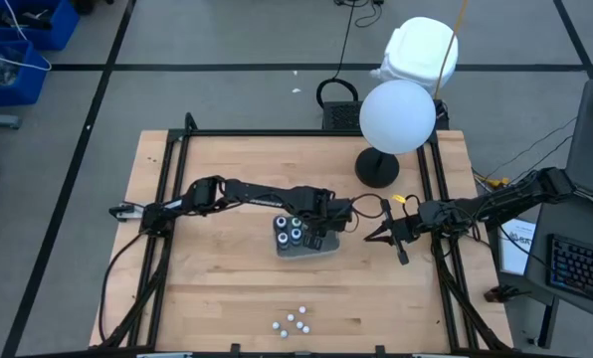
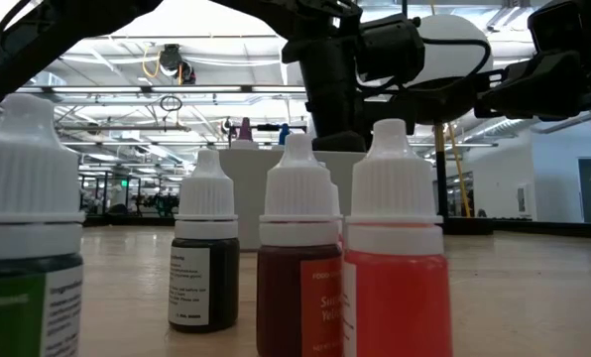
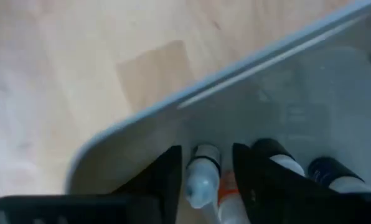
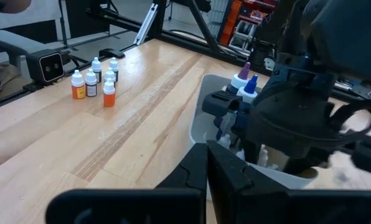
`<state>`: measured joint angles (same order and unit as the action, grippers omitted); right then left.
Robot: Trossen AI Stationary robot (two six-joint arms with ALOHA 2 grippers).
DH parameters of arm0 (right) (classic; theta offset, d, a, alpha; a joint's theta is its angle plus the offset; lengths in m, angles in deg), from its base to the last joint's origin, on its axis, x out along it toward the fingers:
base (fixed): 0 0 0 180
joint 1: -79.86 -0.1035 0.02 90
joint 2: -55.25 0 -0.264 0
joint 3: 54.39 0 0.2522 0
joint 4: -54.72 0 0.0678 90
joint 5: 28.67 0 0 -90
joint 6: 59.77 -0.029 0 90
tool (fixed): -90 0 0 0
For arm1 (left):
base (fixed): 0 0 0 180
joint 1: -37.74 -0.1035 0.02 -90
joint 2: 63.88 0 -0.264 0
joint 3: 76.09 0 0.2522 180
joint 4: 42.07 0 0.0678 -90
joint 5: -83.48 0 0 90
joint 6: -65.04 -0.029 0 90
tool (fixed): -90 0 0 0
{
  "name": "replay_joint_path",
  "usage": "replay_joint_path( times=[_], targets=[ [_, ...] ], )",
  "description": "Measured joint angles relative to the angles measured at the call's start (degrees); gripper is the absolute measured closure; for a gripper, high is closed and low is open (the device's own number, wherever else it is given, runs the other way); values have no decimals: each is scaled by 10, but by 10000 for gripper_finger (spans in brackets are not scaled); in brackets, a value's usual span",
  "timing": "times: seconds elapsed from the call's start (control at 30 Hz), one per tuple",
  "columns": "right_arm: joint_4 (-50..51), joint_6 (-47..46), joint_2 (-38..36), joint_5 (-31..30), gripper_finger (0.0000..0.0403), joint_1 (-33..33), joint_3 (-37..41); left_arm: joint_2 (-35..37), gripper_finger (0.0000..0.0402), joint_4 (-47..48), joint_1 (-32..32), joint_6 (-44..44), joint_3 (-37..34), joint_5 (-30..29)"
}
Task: Pick & Place food coloring
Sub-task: Put the small blue food coloring bottle into the gray bin, then adjust the gray bin to the center of the table
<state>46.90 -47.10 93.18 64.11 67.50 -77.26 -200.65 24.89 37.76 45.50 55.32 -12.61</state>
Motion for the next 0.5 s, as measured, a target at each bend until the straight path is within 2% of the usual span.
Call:
replay_joint_path(
  times=[0.23, 0.43, 0.5],
  targets=[
    [-1, 0, 0, 0, 403, 0, 0, 0, 196, 43, 8, -20, 68, -45],
    [-2, 0, 0, 0, 403, 0, 0, 4, 191, 159, 26, -33, 176, -45],
    [-2, 0, 0, 0, 403, 0, 0, 40, 198, 183, 34, -38, 152, -53]
  ],
)
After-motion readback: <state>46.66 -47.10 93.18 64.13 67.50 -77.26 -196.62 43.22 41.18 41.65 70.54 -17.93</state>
